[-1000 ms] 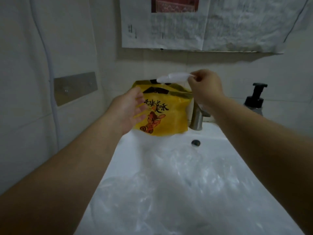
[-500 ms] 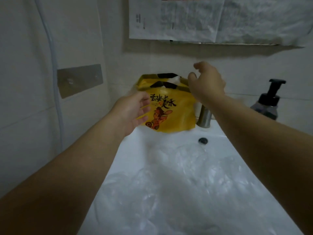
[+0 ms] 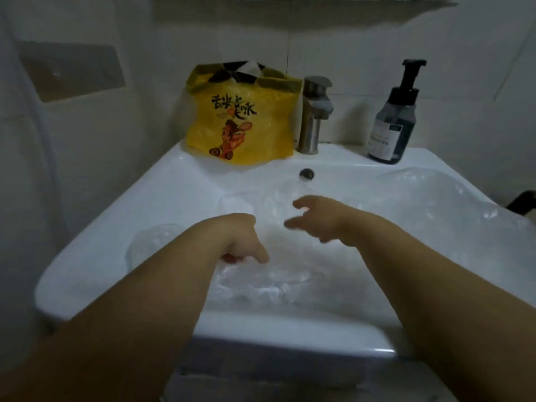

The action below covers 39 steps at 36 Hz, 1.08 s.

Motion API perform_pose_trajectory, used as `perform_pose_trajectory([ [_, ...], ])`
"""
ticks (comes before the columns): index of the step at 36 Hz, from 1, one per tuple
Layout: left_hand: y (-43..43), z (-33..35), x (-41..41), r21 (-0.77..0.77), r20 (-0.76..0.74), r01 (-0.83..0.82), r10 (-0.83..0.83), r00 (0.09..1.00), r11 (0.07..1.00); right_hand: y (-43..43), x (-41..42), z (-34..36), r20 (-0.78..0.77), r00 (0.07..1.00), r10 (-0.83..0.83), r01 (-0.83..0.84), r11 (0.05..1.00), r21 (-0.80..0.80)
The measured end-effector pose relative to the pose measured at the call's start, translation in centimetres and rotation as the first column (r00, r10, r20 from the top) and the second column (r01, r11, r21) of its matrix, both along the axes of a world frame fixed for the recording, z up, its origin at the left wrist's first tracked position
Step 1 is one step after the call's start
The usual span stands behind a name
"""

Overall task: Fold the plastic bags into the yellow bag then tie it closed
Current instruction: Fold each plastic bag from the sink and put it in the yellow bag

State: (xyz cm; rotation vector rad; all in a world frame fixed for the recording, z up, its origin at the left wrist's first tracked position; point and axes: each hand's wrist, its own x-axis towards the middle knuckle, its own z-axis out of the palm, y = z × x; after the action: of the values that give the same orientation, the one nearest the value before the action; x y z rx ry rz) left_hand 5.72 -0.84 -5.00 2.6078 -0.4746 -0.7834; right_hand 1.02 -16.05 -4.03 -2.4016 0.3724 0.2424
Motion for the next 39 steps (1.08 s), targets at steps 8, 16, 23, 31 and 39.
perform_pose_trajectory([
  [8,-0.1,-1.1,0.5,0.006,0.295,0.154,-0.149,0.944,0.988,0.0,-1.2,-1.4,-0.344,0.912,0.222,-0.299,0.936,-0.188],
  [16,0.9,-0.1,1.4,-0.599,0.422,-0.001,0.316,0.85,0.801,-1.8,0.1,-0.2,0.324,0.89,-0.322,0.169,0.891,0.421],
  [23,1.5,0.3,1.6,-0.795,0.255,-0.068,0.434,0.864,0.603,-1.4,0.2,0.6,0.375,0.797,-0.475,0.201,0.792,0.576],
  [31,1.8,-0.3,1.7,-0.618,0.303,-0.07,0.319,0.898,0.783,-0.9,0.1,-0.4,0.379,0.915,-0.135,0.156,0.988,-0.023],
  [39,1.1,1.1,2.1,-0.564,0.414,0.023,0.258,0.873,0.826,-0.1,0.6,1.6,0.462,0.853,-0.245,0.155,0.962,0.225],
])
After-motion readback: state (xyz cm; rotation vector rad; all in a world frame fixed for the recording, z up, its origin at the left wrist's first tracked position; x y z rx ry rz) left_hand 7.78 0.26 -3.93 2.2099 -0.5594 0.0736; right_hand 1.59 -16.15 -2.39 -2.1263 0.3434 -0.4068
